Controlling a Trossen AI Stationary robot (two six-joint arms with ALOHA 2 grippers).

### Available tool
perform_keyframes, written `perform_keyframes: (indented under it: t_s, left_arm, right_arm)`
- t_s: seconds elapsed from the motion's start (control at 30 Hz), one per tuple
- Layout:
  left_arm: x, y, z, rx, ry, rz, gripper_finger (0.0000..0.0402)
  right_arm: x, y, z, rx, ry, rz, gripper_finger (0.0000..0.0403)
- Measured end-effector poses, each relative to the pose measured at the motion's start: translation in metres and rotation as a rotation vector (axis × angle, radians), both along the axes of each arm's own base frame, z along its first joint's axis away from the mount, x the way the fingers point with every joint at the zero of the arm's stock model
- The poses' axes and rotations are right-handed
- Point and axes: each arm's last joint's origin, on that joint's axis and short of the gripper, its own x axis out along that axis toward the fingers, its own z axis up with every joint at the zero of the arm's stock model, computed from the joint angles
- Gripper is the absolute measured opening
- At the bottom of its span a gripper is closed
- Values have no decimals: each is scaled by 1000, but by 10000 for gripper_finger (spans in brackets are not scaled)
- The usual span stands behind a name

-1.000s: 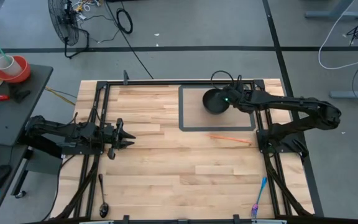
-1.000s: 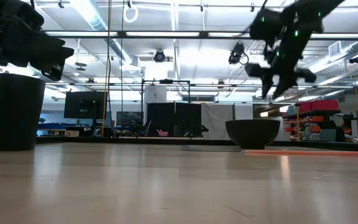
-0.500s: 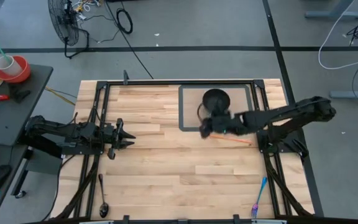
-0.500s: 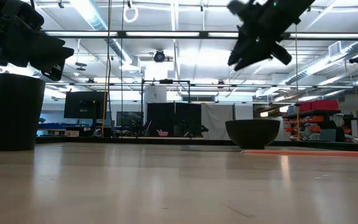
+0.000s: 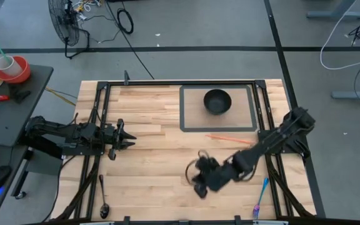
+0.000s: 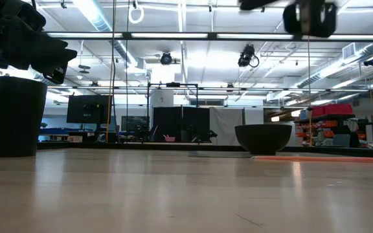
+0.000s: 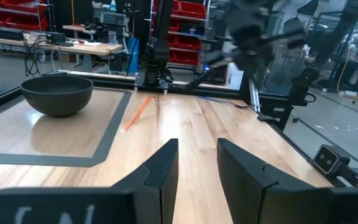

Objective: Pick & Place Utensil
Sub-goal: Put the blue fork into the black bowl on the brown mat

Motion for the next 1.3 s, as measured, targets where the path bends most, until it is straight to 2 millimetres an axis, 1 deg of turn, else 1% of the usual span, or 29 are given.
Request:
perform_keyframes:
  t_s: [0.1,0.17,0.23,0.33,0.47,0.53,0.6,0.67,0.77,0.87,0.93,1.03,1.17,1.3]
  left_arm:
    - [0,0,0,0,0,0,115]
    - [0,0,0,0,0,0,115]
    - [0,0,0,0,0,0,115]
    - [0,0,0,0,0,0,115]
    - [0,0,0,0,0,0,115]
    - [0,0,0,0,0,0,115]
    - [0,0,0,0,0,0,115]
    - [0,0,0,0,0,0,115]
    - [0,0,0,0,0,0,115]
    - [0,0,0,0,0,0,115]
    - [0,0,0,0,0,0,115]
    - [0,0,0,0,0,0,115]
    - [0,0,0,0,0,0,115]
    - [0,0,0,0,0,0,115]
  right_arm:
    - [-10,31,-1,-10,115,127,16]
    - [-25,49,-8,-8,225,187,14]
    - [-42,62,-17,19,343,190,13]
    - [-68,71,-27,65,550,87,13]
    - [-101,74,-42,141,844,-172,18]
    - [-114,76,-49,171,976,-209,30]
    - [-125,76,-57,172,1063,-247,49]
    - [-135,76,-65,159,1098,-279,72]
    - [-144,78,-78,167,1081,-332,105]
    - [-155,79,-91,186,1082,-388,128]
    - [-161,76,-98,175,1088,-455,133]
    - [-164,73,-103,172,1124,-471,133]
    - [-163,70,-102,152,1087,-483,125]
    - [-167,72,-101,158,1139,-465,121]
